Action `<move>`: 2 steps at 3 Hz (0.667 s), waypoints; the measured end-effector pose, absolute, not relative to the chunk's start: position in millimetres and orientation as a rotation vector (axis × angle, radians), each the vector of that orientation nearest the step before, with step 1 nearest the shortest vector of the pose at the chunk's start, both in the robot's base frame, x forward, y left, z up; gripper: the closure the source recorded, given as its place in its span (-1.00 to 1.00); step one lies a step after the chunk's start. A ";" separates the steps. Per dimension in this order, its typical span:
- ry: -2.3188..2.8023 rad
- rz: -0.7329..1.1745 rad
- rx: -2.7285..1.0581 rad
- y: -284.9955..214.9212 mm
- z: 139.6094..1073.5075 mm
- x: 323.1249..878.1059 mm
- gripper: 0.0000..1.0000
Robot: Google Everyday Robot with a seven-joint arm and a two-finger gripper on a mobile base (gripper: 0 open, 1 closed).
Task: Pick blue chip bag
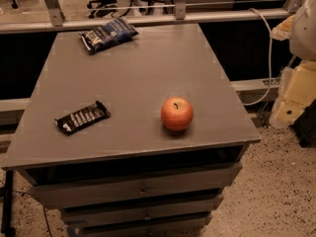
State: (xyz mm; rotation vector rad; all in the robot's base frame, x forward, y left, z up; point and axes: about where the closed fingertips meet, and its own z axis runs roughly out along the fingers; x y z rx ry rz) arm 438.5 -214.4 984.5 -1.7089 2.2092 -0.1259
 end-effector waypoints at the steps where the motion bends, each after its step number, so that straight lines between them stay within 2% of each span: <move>1: 2.209 -0.126 -1.709 -214.4 984.5 438.5 -1.00; 2: 2.180 -0.090 -1.708 -207.2 981.2 445.1 -1.00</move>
Offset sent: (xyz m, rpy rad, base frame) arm 0.0164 0.0160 -0.0130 0.0777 0.0074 0.0424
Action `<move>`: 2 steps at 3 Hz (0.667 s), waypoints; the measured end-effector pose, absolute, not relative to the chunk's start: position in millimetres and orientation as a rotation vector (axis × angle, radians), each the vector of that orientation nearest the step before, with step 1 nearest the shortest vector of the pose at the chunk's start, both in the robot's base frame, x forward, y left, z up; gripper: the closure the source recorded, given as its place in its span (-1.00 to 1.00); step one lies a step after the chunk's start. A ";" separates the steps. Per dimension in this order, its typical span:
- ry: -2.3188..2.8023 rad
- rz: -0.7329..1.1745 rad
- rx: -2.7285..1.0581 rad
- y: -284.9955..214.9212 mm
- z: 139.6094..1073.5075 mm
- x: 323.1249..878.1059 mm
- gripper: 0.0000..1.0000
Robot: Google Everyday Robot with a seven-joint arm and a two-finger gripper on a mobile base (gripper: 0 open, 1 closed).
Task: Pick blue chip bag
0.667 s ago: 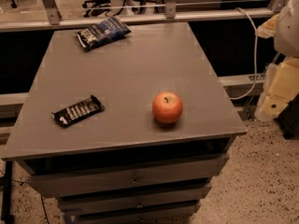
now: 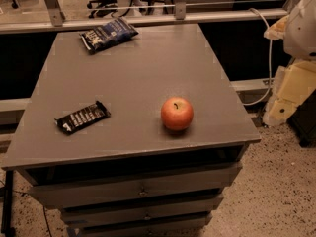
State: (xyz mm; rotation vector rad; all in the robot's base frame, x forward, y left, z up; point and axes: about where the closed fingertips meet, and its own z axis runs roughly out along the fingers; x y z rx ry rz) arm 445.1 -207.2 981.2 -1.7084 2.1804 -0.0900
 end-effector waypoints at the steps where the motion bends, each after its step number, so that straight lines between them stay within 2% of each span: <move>1: 2.082 0.015 -1.706 -177.0 966.7 478.9 -1.00; 2: 1.930 0.134 -1.635 -126.5 961.0 547.5 -1.00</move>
Offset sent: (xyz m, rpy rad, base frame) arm 0.1973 0.1436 -0.0187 0.4879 -0.2076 0.1751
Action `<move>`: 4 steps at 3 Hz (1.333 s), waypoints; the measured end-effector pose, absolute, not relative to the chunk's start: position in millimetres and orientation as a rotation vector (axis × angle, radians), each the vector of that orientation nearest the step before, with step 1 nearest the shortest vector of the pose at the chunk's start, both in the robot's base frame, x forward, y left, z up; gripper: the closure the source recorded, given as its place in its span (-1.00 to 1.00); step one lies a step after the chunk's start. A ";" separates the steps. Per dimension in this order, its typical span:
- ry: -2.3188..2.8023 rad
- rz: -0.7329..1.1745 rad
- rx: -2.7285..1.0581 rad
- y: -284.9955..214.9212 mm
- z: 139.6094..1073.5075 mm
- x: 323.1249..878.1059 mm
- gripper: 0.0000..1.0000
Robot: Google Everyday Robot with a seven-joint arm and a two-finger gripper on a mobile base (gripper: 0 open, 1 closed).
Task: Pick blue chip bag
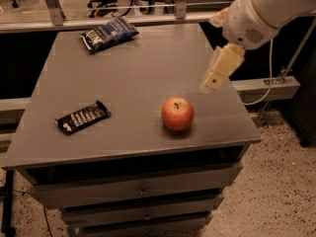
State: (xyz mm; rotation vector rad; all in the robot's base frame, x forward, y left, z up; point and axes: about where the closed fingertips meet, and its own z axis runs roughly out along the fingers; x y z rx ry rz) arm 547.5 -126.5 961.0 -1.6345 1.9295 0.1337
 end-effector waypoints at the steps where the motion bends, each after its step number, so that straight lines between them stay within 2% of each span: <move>1: 1.745 0.202 -1.530 -59.8 971.8 625.0 -1.00; 3: 1.727 0.230 -1.487 -47.0 964.3 634.8 -1.00; 4: 1.684 0.317 -1.357 -7.4 939.3 679.2 -1.00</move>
Offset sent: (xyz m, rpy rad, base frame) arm 0.0587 0.0553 0.0079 0.1345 -0.0882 0.0416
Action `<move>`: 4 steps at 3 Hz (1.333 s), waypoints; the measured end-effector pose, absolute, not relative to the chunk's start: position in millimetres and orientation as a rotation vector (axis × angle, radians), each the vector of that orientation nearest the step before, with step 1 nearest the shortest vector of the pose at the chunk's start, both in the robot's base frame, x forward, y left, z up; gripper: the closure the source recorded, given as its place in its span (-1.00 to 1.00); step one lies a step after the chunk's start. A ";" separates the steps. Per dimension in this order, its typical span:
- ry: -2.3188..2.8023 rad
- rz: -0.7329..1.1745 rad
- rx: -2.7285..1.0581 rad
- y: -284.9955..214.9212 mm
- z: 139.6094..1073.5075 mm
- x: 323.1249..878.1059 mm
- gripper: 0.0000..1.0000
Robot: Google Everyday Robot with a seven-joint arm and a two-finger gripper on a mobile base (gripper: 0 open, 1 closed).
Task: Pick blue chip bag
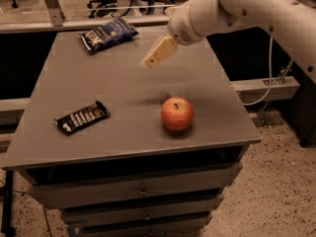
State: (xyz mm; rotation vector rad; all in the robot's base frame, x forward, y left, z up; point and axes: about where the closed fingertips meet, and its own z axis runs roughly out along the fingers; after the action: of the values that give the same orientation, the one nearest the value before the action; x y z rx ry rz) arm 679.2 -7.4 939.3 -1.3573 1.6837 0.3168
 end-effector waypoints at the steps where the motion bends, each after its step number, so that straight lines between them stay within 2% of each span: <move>1: 1.653 0.455 -1.226 32.6 914.3 732.0 -1.00; 2: 1.639 0.580 -1.159 71.4 892.2 775.0 -1.00; 3: 1.647 0.595 -1.156 96.9 879.4 806.2 -1.00; 4: 1.674 0.547 -1.179 102.0 866.5 831.6 -1.00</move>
Offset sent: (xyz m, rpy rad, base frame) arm 0.1542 0.1306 -0.0669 0.4010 0.1418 0.0303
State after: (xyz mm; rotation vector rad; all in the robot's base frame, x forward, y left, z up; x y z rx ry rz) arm 831.6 102.0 866.5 -1.1788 1.6741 0.5474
